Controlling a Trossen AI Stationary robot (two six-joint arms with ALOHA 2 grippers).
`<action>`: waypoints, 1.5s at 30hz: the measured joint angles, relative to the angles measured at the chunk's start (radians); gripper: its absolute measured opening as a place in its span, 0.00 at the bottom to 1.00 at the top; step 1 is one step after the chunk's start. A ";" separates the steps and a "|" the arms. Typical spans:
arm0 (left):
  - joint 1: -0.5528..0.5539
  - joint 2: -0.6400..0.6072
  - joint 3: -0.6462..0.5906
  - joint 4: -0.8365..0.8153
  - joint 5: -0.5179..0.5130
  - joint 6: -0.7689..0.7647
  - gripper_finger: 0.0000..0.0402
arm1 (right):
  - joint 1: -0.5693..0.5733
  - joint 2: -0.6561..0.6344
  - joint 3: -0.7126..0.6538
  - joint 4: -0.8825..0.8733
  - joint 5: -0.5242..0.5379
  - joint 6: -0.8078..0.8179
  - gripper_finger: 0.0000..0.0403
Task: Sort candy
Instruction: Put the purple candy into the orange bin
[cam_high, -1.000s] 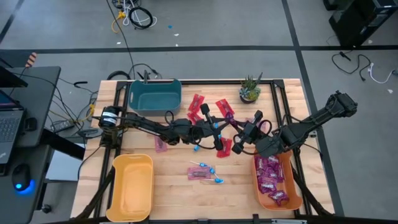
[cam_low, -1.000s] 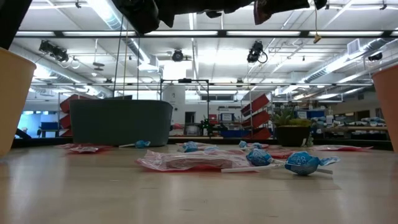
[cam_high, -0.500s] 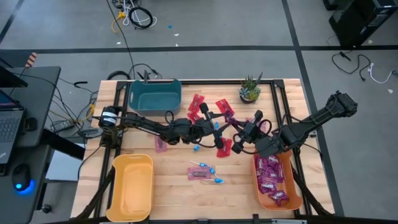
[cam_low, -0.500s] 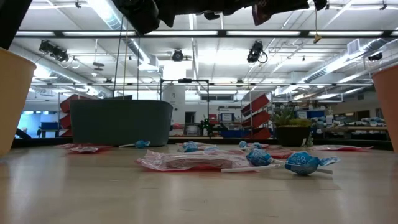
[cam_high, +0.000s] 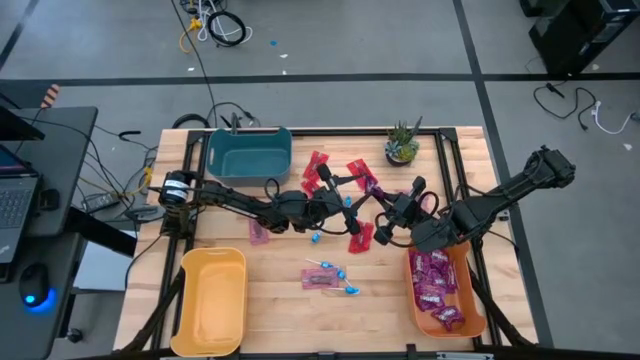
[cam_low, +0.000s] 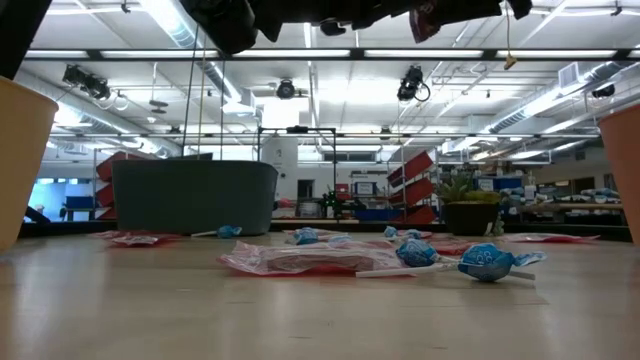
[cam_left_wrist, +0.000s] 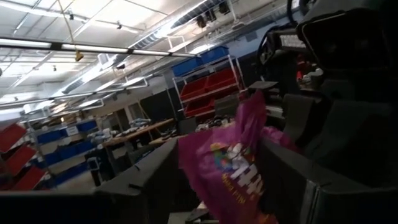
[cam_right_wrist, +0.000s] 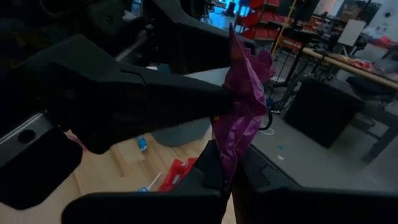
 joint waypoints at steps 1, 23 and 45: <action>-0.003 0.000 0.000 0.003 -0.008 0.001 0.55 | 0.000 -0.007 0.001 -0.023 0.000 0.022 0.01; -0.118 -0.002 0.000 0.003 -0.222 0.190 0.55 | 0.046 -0.278 0.000 -0.593 -0.471 0.517 0.01; -0.147 -0.428 -0.003 -0.988 0.467 -0.163 0.54 | 0.217 -0.373 -0.001 -0.749 -0.865 0.696 0.01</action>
